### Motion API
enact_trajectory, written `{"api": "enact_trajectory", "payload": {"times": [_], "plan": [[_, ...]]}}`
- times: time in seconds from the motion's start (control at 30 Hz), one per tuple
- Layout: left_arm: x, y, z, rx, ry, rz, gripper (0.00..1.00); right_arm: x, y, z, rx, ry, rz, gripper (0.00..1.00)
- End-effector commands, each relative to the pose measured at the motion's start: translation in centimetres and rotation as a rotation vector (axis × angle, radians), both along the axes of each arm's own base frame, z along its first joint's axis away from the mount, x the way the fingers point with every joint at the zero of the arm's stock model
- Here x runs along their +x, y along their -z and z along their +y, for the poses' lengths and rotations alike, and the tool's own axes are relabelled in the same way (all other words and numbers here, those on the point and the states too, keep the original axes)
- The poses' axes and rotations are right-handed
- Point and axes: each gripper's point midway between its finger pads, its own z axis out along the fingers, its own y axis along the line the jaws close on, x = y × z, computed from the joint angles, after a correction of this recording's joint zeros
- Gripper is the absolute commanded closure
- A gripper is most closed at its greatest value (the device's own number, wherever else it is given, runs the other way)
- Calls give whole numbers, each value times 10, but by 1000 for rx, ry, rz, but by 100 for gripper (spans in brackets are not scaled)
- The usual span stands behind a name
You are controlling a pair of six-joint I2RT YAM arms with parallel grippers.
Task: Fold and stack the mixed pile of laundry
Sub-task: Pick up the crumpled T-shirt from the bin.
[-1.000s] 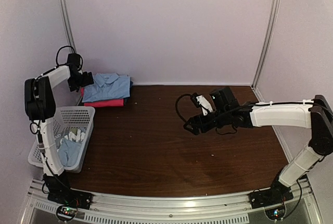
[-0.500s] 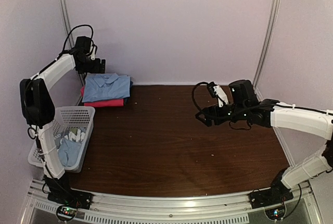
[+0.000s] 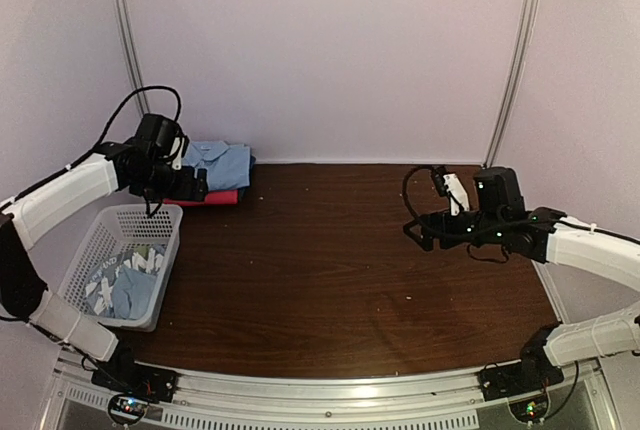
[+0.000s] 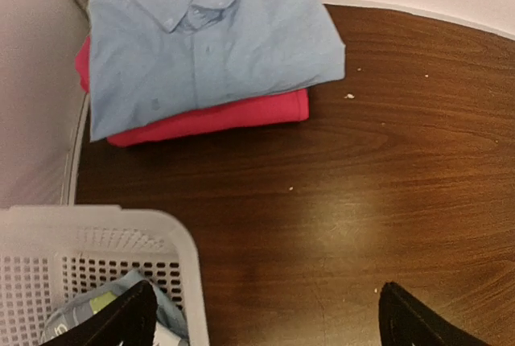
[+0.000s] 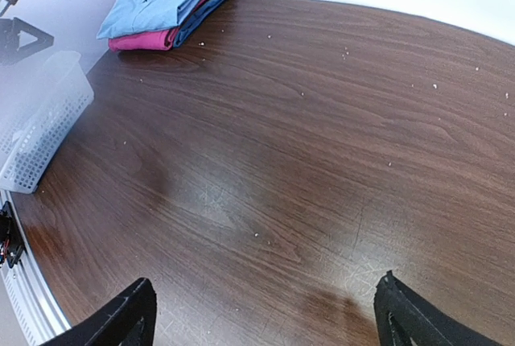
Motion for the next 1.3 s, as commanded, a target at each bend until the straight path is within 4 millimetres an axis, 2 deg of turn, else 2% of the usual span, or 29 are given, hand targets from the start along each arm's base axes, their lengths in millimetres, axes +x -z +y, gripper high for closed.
{"api": "enact_trajectory", "payload": {"times": [0.0,0.17,0.3,0.47,0.6,0.7,0.77,0.83,0.87,0.93,1.0,1.07,1.17,1.27], "plan": [[-27,-1,60,-77,-272,-7,2,-2,3,-4,23,7,9,4],[-62,29,125,-117,-491,97,2,-3,6,-6,36,19,11,3],[-95,65,150,-184,-653,207,2,-2,9,-7,42,26,12,2],[-125,106,155,-174,-785,346,2,2,16,-2,26,7,30,2],[-140,146,153,-165,-846,468,2,4,16,0,30,-2,24,2],[-143,175,146,-179,-850,546,3,5,15,-1,24,-4,20,2],[-142,191,141,-200,-839,576,7,6,15,-1,23,-4,19,1],[-139,195,141,-204,-842,569,17,6,15,-2,22,-5,19,1],[-136,191,143,-208,-841,546,26,6,14,-2,21,-7,17,2],[-127,170,149,-210,-845,452,51,6,13,-3,20,-5,15,2],[-114,132,158,-212,-836,303,79,6,12,-3,19,-7,14,2],[-103,87,169,-191,-822,162,100,6,12,-3,20,-8,15,2],[-93,18,185,-127,-819,14,100,7,10,-3,23,-9,11,2],[-74,-35,184,-121,-754,-70,100,9,7,-1,35,-12,7,2]]}}
